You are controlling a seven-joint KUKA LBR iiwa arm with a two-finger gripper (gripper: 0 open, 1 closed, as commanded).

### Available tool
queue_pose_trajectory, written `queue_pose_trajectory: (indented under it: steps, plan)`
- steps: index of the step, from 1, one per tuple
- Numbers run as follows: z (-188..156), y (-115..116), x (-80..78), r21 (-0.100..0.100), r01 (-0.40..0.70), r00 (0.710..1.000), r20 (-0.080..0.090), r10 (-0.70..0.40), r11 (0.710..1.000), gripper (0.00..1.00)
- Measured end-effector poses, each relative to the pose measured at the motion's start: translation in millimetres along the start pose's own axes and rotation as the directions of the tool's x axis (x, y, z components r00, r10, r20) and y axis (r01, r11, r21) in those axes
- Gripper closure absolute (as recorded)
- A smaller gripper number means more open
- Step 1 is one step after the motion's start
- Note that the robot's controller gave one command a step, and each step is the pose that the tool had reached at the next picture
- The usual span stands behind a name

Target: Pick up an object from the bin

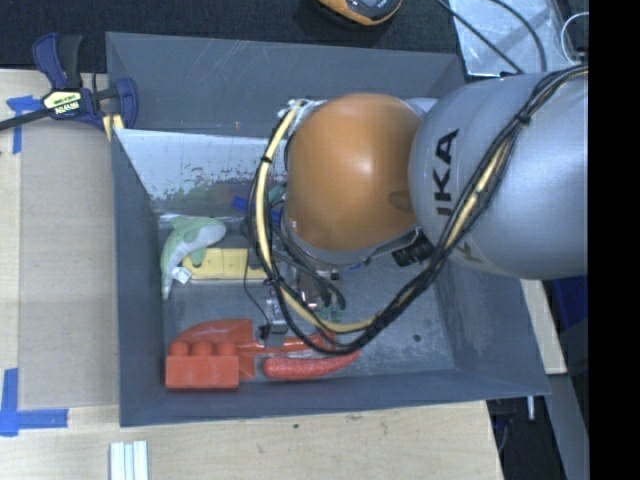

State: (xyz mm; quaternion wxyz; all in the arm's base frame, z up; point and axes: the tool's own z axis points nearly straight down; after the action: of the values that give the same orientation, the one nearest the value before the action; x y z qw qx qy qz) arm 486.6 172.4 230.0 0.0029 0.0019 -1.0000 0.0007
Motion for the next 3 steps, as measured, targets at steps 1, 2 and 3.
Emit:
queue_pose_trajectory:
  steps: [1, 2, 3]
  plan:
    - [-5, -1, -1.6, -0.003, -0.004, 1.0, 0.008, 0.004, 1.0, 0.0]
    - [63, 52, -17.8, 0.0, 0.369, 0.93, 0.006, -0.369, 0.93, 0.0]
    - [159, 8, -28.8, -0.002, 0.265, 0.964, 0.006, -0.265, 0.964, 0.0]
